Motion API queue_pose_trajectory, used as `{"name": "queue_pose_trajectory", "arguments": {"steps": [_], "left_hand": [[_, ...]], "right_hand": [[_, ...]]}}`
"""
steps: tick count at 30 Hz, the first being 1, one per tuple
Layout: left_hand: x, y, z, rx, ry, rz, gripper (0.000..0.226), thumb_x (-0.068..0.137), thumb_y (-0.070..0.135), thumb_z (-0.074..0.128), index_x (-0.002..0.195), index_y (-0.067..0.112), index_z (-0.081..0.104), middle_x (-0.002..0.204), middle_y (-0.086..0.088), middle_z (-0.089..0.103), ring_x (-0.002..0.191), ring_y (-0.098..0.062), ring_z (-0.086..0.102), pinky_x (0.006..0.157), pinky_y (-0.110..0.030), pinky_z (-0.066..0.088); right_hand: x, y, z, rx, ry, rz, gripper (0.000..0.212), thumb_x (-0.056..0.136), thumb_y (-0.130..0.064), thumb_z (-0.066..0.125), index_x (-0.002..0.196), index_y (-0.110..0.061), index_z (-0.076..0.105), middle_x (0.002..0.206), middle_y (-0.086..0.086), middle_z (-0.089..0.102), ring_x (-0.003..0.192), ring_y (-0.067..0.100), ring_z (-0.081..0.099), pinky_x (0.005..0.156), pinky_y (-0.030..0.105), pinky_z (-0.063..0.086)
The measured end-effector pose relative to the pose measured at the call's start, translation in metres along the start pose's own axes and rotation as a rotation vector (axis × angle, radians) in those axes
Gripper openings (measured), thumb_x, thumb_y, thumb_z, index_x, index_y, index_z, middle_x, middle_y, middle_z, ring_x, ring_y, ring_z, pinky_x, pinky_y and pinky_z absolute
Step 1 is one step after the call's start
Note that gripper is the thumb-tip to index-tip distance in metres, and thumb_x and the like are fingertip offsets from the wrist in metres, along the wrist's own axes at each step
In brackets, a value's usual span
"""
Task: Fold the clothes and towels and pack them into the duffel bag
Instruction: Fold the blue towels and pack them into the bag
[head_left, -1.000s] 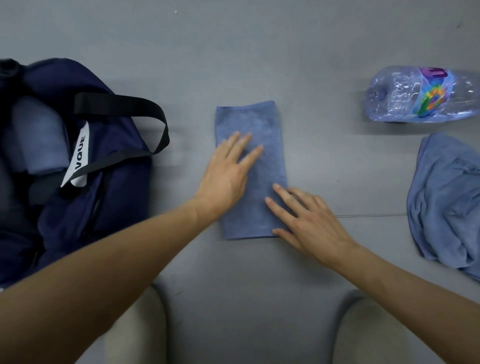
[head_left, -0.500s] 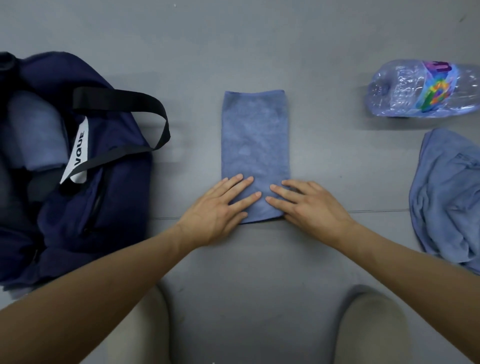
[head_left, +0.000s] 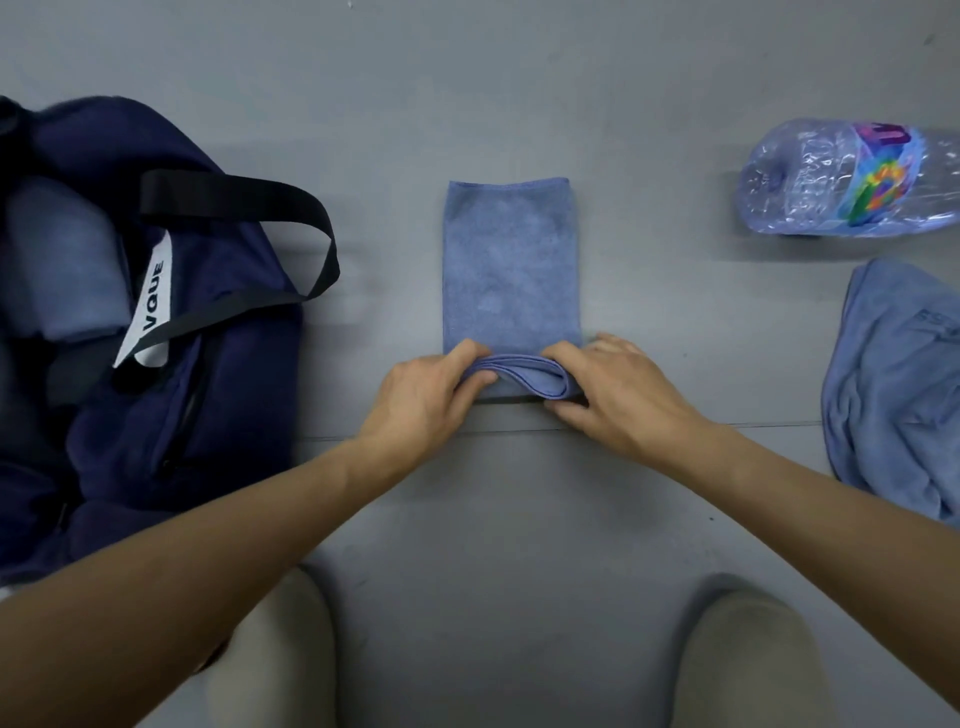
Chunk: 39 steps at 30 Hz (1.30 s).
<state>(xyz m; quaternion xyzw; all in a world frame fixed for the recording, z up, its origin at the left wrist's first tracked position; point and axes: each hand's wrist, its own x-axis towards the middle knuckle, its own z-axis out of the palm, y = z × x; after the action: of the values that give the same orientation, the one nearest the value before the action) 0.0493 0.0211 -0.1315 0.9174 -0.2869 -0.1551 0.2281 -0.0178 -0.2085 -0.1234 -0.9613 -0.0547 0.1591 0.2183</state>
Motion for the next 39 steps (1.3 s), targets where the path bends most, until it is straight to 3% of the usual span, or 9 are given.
{"name": "queue_pose_trajectory", "arguments": {"steps": [6,11,15,18,21,24,30,36,39], "left_hand": [[0.006,-0.004,-0.002,-0.062,-0.094,-0.096,0.028,0.1,0.049,0.05,0.113,0.026,0.06,0.084,-0.001,0.07,0.08,-0.027,0.064,0.076,-0.042,0.052],[0.013,-0.001,0.004,-0.049,-0.053,-0.134,0.027,0.098,0.046,0.057,0.115,0.026,0.061,0.103,0.003,0.069,0.095,-0.023,0.063,0.083,-0.04,0.049],[0.016,-0.002,0.009,-0.005,-0.022,-0.119,0.024,0.097,0.044,0.058,0.114,0.027,0.059,0.107,0.006,0.064,0.098,-0.021,0.062,0.081,-0.037,0.047],[0.015,-0.001,0.011,0.048,-0.037,-0.096,0.027,0.096,0.045,0.059,0.117,0.028,0.059,0.111,0.005,0.059,0.095,-0.024,0.063,0.075,-0.038,0.05],[0.014,-0.005,0.012,0.227,0.098,0.125,0.031,0.093,0.029,0.067,0.123,0.022,0.063,0.126,-0.003,0.059,0.104,-0.029,0.061,0.078,-0.044,0.054],[0.009,-0.01,0.02,0.336,0.192,0.452,0.037,0.096,0.01,0.058,0.132,0.016,0.064,0.136,-0.009,0.061,0.13,-0.034,0.053,0.104,-0.047,0.045],[-0.008,-0.028,0.028,0.31,-0.1,0.33,0.071,0.097,0.057,0.045,0.155,0.017,0.038,0.16,-0.004,0.039,0.148,-0.026,0.034,0.122,-0.043,0.024],[0.001,-0.022,0.019,0.187,0.026,0.29,0.049,0.089,0.025,0.068,0.137,0.016,0.062,0.136,-0.01,0.057,0.122,-0.03,0.054,0.095,-0.038,0.049],[0.004,-0.014,0.011,0.126,0.057,0.202,0.037,0.089,0.026,0.065,0.125,0.02,0.069,0.113,0.001,0.063,0.101,-0.021,0.056,0.077,-0.032,0.051]], "right_hand": [[-0.002,-0.003,0.003,0.118,0.012,0.186,0.037,0.097,-0.054,0.045,0.086,-0.02,0.056,0.069,-0.003,0.053,0.081,0.028,0.055,0.071,0.04,0.044],[0.002,-0.007,0.009,0.162,0.069,0.246,0.044,0.099,-0.039,0.052,0.141,-0.031,0.044,0.109,0.01,0.068,0.1,0.037,0.062,0.083,0.041,0.047],[-0.001,0.002,0.013,-0.193,0.223,-0.111,0.056,0.094,-0.013,0.058,0.147,-0.02,0.044,0.148,0.011,0.046,0.133,0.036,0.045,0.105,0.049,0.044],[-0.01,0.012,0.024,-0.402,0.073,-0.216,0.056,0.101,-0.036,0.04,0.152,-0.014,0.038,0.161,0.008,0.033,0.152,0.032,0.02,0.119,0.054,0.025],[-0.015,0.018,0.032,-0.374,-0.113,-0.089,0.084,0.093,-0.067,0.025,0.159,-0.016,0.02,0.166,0.001,0.021,0.154,0.029,0.011,0.119,0.06,0.02],[-0.013,0.019,0.033,-0.333,-0.105,-0.061,0.086,0.092,-0.069,0.029,0.16,-0.018,0.016,0.167,-0.002,0.015,0.154,0.029,0.01,0.119,0.061,0.021],[-0.009,0.019,0.031,-0.284,-0.066,-0.04,0.08,0.09,-0.055,0.057,0.157,-0.022,0.028,0.163,-0.004,0.027,0.151,0.031,0.022,0.118,0.057,0.025],[-0.004,0.012,0.023,-0.054,-0.013,0.042,0.072,0.092,-0.065,0.023,0.151,-0.029,0.04,0.158,-0.01,0.038,0.15,0.026,0.025,0.122,0.052,0.017],[-0.003,0.012,0.016,0.012,-0.032,0.087,0.069,0.092,-0.071,0.031,0.15,-0.035,0.039,0.157,-0.014,0.039,0.151,0.02,0.019,0.123,0.05,0.012]]}}
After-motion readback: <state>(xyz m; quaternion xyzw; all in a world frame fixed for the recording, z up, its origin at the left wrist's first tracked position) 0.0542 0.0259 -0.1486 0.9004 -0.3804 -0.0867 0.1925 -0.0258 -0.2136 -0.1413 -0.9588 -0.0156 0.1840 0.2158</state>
